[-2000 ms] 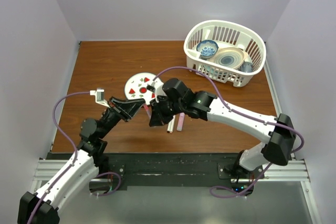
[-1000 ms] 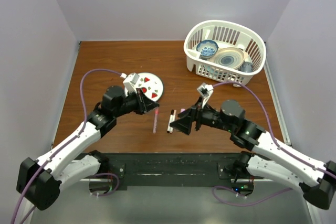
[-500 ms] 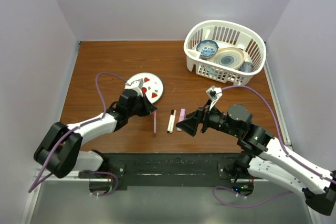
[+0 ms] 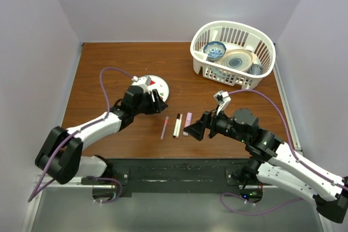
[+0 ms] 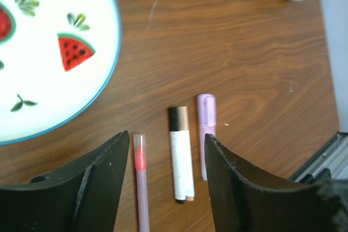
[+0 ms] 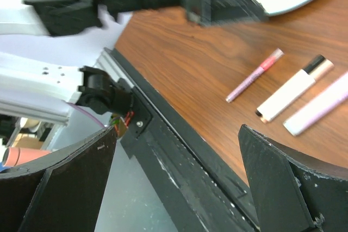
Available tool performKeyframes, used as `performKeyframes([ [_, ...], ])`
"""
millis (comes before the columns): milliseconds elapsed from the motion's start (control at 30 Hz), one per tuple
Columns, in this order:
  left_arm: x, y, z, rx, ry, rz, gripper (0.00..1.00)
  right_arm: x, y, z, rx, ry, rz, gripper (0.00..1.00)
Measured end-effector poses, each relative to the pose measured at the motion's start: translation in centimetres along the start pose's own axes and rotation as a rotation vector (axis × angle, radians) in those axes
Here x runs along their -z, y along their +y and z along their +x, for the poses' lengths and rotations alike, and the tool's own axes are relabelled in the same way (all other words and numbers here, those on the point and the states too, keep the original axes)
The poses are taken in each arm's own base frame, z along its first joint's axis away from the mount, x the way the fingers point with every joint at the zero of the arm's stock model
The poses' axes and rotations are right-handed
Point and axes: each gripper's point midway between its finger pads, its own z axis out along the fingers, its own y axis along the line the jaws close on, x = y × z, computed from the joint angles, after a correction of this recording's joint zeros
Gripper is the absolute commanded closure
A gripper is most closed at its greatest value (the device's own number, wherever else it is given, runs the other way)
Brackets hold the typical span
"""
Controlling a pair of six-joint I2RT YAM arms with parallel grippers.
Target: Insert the pens into the pen caps
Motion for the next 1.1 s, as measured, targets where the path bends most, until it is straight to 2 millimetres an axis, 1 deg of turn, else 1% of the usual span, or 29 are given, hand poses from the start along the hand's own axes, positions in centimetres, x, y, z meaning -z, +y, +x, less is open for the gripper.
performKeyframes([
  [33, 0.5, -0.6, -0.6, -0.011, -0.014, 0.015, 0.34, 0.1, -0.2, 0.1, -0.002, 0.000, 0.013, 0.01],
  [100, 2.3, -2.3, -2.3, -0.043, -0.054, 0.059, 0.32, 0.5, -0.5, 0.1, -0.006, -0.001, 0.029, 0.01],
  [167, 4.5, -4.1, -4.0, -0.083, -0.105, 0.107, 0.30, 0.8, -0.6, -0.2, -0.008, -0.006, 0.050, 0.01],
  [233, 7.0, -5.6, -5.2, -0.132, -0.155, 0.158, 0.29, 1.2, -0.7, -0.7, -0.011, -0.018, 0.074, 0.01],
  [267, 8.3, -6.4, -5.8, -0.159, -0.182, 0.187, 0.17, 1.4, -0.7, -1.1, -0.013, -0.024, 0.090, 0.01],
  [333, 10.7, -7.6, -6.4, -0.212, -0.228, 0.234, 0.03, 1.9, -0.7, -2.0, -0.012, -0.045, 0.116, 0.01],
  [367, 12.1, -8.2, -6.7, -0.239, -0.255, 0.259, 0.00, 2.1, -0.6, -2.4, -0.010, -0.055, 0.126, 0.01],
  [467, 15.9, -9.5, -7.3, -0.299, -0.337, 0.319, 0.00, 2.5, -1.2, -3.3, -0.005, -0.088, 0.172, 0.01],
  [600, 19.3, -10.5, -7.3, -0.344, -0.403, 0.376, 0.00, 3.4, -2.8, -3.7, -0.003, -0.119, 0.265, 0.01],
  [700, 20.5, -10.8, -7.0, -0.356, -0.414, 0.405, 0.00, 3.9, -3.5, -4.1, -0.001, -0.136, 0.318, 0.01],
  [833, 21.0, -11.0, -6.6, -0.363, -0.414, 0.424, 0.00, 4.6, -3.9, -5.1, 0.002, -0.168, 0.363, 0.01],
  [933, 20.7, -10.7, -6.2, -0.362, -0.400, 0.423, 0.00, 5.0, -4.0, -5.6, 0.003, -0.183, 0.381, 0.01],
  [1100, 20.0, -10.0, -5.4, -0.355, -0.369, 0.407, 0.00, 5.3, -4.2, -5.8, 0.005, -0.193, 0.399, 0.01],
])
